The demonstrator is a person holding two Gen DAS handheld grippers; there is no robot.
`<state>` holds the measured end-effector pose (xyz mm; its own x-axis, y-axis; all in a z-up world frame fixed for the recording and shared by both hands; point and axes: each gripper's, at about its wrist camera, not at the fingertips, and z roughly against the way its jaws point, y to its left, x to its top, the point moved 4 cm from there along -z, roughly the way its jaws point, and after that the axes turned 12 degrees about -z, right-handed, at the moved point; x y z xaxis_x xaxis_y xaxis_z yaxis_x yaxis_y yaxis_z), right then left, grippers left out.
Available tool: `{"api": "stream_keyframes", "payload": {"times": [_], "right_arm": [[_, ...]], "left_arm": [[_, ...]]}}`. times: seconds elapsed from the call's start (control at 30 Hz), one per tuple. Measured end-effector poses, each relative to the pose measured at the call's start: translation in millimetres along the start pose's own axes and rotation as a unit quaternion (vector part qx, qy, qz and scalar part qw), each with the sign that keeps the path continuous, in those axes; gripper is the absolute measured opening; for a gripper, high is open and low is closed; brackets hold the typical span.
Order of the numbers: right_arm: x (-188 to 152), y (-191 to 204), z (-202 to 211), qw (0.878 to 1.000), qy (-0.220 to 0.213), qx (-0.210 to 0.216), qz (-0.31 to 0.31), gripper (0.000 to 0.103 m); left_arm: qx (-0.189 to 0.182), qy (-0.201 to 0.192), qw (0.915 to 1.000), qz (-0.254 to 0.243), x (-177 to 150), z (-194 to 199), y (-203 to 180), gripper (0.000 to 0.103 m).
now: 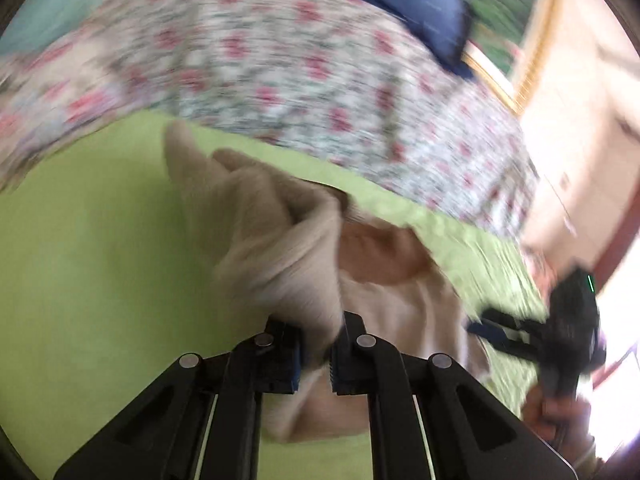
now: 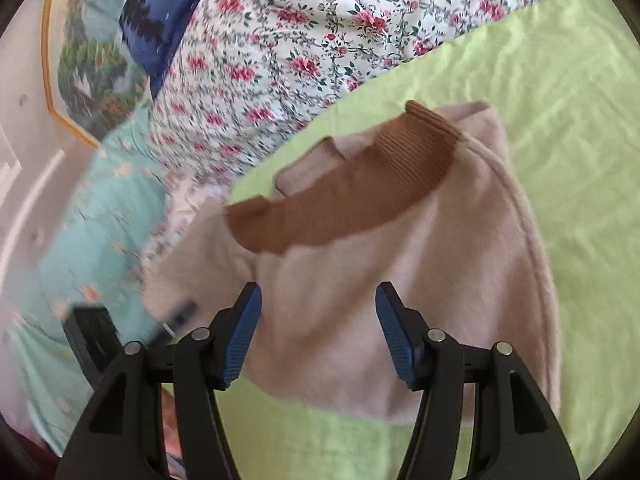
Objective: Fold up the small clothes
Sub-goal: 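Grasp the sweater side edge with the left gripper while the right gripper grasps the other side, then fold the held side over the sweater with the left gripper toward the right gripper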
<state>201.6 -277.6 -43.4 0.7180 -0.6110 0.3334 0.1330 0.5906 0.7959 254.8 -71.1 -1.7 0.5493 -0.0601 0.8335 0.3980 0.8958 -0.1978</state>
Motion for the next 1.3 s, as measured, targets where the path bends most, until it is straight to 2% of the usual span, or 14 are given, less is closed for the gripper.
{"api": "stream_keyframes", "payload": {"times": [0.07,0.17,0.43,0.5,0.53,0.57,0.6,0.67,0.77,0.87,0.97,1.07,1.2,1.3], "right_arm": [[12,5,-12,0.999,0.02,0.028,-0.009,0.061],[24,14,-44,0.997,0.068,0.042,-0.007,0.063],[32,53,-154,0.981,0.185,0.055,0.014,0.064],[35,65,-176,0.978,0.198,0.053,0.026,0.052],[37,70,-187,0.979,0.198,0.047,0.032,0.029],[39,74,-193,0.978,0.2,0.042,0.035,0.018],[42,82,-196,0.978,0.198,0.044,0.041,0.018],[45,94,-184,0.98,0.185,0.049,0.064,0.016],[52,108,-139,0.983,0.142,0.045,0.109,0.016],[63,98,-92,0.987,0.102,0.04,0.116,0.016],[74,70,-44,0.99,0.061,0.001,0.125,0.016],[80,33,-20,0.992,0.045,-0.036,0.109,0.016],[80,-21,-10,0.992,0.041,-0.079,0.085,0.016],[81,-43,-9,0.992,0.041,-0.095,0.073,0.016]], "left_arm": [[-0.015,0.017,0.9994,-0.026,-2,-17,-23,0.008],[-0.033,0.04,0.9976,-0.047,-11,-40,-42,0.008],[-0.051,0.057,0.9955,-0.055,-20,-56,-43,0.008],[-0.052,0.058,0.9952,-0.06,-20,-56,-43,0.008],[-0.051,0.058,0.995,-0.063,-20,-55,-43,0.008],[-0.05,0.059,0.9947,-0.067,-20,-55,-42,0.008],[-0.046,0.058,0.9947,-0.07,-19,-55,-42,0.008],[-0.043,0.057,0.9949,-0.071,-18,-50,-41,0.008],[-0.064,0.05,0.9944,-0.068,-9,-43,-48,0.008],[-0.09,0.044,0.9917,-0.081,-2,-41,-73,0.008],[-0.122,0.043,0.9871,-0.094,-2,-49,-107,0.008],[-0.147,0.061,0.9818,-0.104,-9,-70,-137,0.008],[-0.168,0.101,0.9742,-0.112,-29,-104,-164,0.008],[-0.176,0.123,0.9691,-0.122,-44,-119,-179,0.008]]}}
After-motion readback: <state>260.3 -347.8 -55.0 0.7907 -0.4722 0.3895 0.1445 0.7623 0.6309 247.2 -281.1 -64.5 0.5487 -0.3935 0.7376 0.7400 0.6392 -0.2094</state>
